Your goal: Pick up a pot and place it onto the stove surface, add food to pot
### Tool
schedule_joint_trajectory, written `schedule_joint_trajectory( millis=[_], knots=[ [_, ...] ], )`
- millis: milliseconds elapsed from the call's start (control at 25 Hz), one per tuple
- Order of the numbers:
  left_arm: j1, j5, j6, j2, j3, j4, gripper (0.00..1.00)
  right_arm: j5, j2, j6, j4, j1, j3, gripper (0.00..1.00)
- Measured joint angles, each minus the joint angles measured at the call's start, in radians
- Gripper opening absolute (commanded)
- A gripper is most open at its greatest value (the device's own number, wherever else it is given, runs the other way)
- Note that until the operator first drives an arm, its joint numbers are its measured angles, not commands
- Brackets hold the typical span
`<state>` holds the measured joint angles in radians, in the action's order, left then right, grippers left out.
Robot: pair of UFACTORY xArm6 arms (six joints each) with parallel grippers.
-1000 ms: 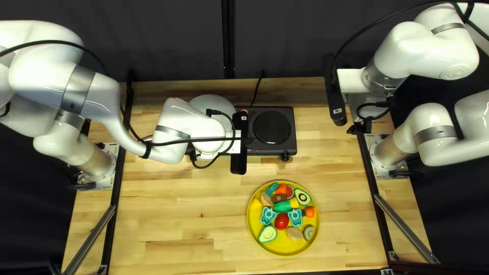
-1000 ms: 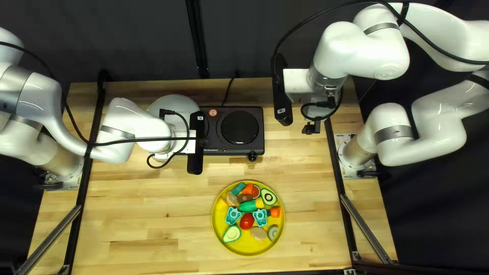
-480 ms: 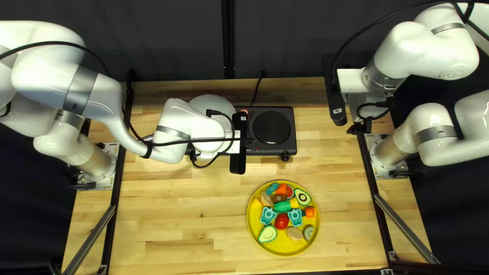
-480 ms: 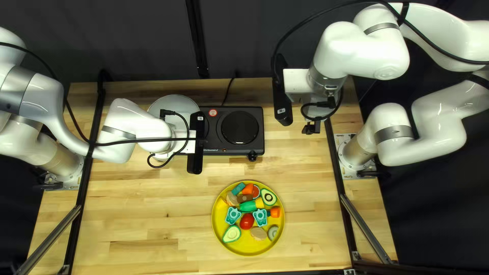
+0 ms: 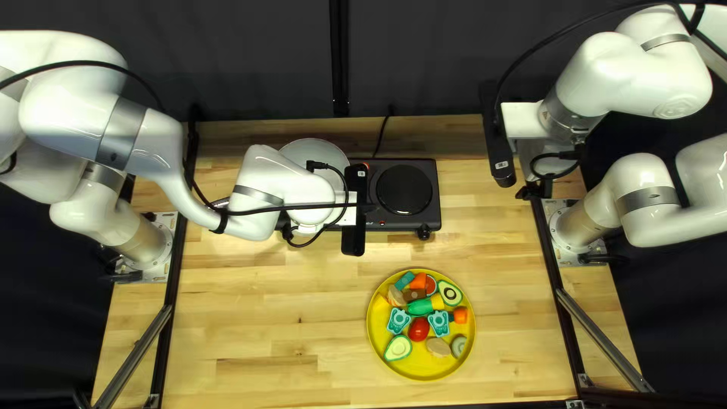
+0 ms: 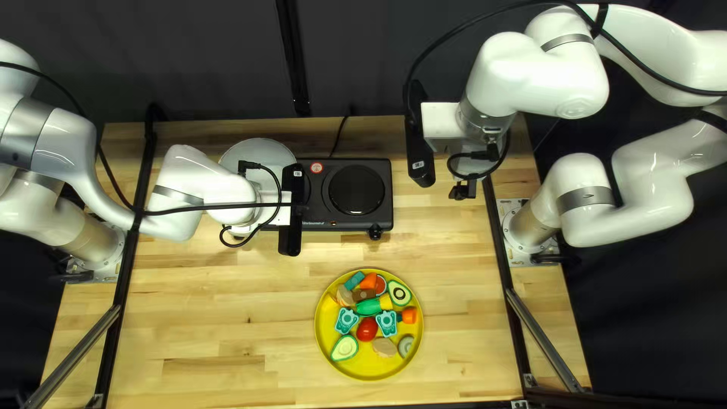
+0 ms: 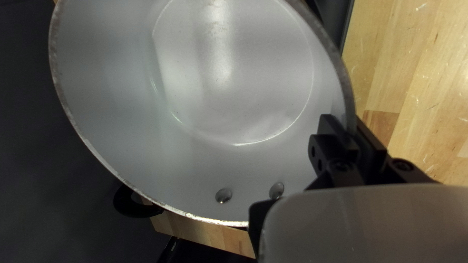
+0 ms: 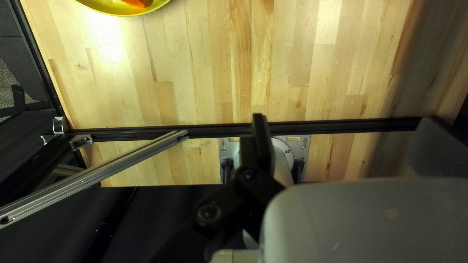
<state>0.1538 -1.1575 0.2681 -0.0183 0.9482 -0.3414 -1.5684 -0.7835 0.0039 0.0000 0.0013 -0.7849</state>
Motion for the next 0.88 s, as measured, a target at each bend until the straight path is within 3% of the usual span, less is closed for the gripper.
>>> schedule_joint_trajectory(
  millis=[880],
  knots=[
    [-0.005,0.023,-0.001,0.021,-0.001,-0.001,0.0,0.0,0.0,0.0,0.0,0.0,0.0,1.0]
  ],
)
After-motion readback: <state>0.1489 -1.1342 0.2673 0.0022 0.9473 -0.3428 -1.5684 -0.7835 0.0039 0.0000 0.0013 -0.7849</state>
